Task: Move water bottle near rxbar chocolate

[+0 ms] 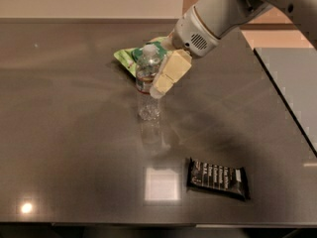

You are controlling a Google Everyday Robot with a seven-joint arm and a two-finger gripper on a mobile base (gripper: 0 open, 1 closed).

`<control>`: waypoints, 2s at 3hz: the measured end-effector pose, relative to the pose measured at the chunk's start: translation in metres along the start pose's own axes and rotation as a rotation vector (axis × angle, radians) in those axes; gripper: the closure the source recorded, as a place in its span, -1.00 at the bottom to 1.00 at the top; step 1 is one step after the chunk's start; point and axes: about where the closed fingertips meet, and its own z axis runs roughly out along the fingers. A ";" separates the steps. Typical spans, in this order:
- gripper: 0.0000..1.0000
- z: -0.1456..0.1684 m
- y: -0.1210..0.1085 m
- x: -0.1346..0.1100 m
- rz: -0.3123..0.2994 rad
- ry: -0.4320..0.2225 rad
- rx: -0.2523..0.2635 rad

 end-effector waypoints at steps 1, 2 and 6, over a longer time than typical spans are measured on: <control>-0.84 0.008 0.010 -0.006 -0.009 -0.041 -0.028; -0.49 0.010 0.013 -0.013 -0.018 -0.072 -0.041; 1.00 -0.068 0.025 0.000 0.024 -0.145 -0.034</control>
Offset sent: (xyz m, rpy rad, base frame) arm -0.0116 0.0225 0.0041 0.1126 0.0083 0.0551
